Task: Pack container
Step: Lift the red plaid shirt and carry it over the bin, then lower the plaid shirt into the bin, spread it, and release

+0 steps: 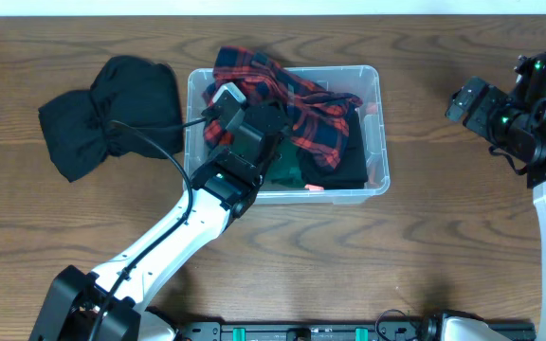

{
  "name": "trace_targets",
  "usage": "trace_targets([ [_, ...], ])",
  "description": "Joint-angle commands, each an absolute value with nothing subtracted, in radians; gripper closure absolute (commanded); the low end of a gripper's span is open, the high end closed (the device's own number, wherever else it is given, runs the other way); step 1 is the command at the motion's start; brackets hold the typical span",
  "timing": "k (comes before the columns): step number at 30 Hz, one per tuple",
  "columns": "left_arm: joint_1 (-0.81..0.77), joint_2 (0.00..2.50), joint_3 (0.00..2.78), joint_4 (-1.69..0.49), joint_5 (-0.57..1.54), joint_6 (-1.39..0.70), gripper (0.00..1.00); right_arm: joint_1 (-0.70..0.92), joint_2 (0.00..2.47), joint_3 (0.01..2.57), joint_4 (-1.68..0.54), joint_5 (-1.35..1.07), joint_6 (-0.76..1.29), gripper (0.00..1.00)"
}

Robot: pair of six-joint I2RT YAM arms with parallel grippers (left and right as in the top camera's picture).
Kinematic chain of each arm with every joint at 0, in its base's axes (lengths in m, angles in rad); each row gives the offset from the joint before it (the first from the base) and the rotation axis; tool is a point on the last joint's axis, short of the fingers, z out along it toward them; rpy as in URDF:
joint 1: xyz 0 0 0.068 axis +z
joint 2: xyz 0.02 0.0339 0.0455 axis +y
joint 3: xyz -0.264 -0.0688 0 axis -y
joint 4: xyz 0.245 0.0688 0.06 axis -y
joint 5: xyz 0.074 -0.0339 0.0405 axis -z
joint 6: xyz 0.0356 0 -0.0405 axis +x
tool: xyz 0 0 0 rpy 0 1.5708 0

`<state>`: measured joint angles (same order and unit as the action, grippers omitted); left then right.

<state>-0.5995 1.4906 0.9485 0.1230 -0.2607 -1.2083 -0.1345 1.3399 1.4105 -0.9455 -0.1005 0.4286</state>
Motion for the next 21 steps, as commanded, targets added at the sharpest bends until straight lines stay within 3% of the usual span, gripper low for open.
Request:
trace_targets([
  [1,-0.602,1.475,0.965,0.102,-0.288,-1.195,0.60,-0.141,1.342,1.413,-0.947,-0.102,0.433,0.01],
  [4,-0.602,1.440,0.965,0.071,-0.269,-1.092,0.31,-0.141,1.342,1.413,-0.947,-0.102,0.433,0.01],
  [6,-0.602,1.399,0.965,0.022,-0.247,-1.042,0.24,-0.141,1.342,1.413,-0.947,-0.102,0.433,0.01],
  [13,-0.603,1.216,0.965,-0.110,-0.228,-0.894,0.23,-0.141,1.342,1.413,-0.947,-0.102,0.433,0.01],
  [21,-0.584,1.254,0.965,0.088,-0.228,-0.487,0.32,-0.141,1.342,1.413,-0.947,-0.102,0.433,0.01],
])
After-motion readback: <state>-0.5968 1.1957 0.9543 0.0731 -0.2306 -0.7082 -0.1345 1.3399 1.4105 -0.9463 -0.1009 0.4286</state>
